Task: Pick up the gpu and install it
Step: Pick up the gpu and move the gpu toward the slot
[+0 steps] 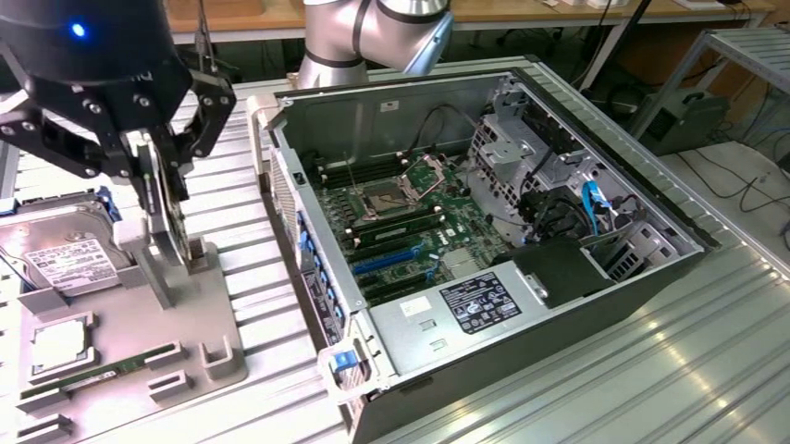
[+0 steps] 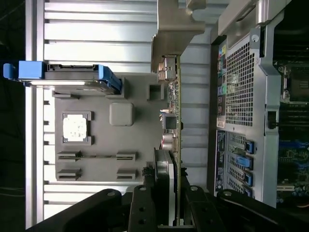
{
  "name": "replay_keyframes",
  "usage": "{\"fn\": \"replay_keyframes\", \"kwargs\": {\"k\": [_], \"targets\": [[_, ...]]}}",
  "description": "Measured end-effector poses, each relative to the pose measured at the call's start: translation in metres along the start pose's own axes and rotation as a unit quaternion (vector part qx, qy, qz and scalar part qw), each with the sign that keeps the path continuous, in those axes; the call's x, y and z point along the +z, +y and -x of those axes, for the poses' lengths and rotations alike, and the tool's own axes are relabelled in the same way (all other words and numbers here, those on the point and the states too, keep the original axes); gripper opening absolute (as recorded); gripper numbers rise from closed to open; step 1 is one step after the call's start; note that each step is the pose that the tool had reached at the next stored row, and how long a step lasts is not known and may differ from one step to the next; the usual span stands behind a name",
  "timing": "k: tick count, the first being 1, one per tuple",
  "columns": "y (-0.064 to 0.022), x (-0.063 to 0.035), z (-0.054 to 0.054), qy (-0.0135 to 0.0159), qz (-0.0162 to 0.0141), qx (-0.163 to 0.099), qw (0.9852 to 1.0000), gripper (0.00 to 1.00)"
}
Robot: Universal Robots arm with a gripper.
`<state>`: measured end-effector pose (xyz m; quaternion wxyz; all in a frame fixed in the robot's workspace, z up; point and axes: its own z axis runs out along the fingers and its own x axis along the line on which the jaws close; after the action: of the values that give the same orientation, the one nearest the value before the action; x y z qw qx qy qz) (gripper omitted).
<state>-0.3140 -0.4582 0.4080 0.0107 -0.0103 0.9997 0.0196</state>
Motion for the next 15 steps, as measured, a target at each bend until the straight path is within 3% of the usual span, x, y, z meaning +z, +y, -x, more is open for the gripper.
{"fn": "replay_keyframes", "kwargs": {"k": [13, 15], "targets": [[0.0023, -0.0601, 0.001, -0.0001, 0.0001, 0.0, 1.0, 0.28], [0.0025, -0.0648, 0.001, 0.0, 0.0001, 0.0, 1.0, 0.28]]}}
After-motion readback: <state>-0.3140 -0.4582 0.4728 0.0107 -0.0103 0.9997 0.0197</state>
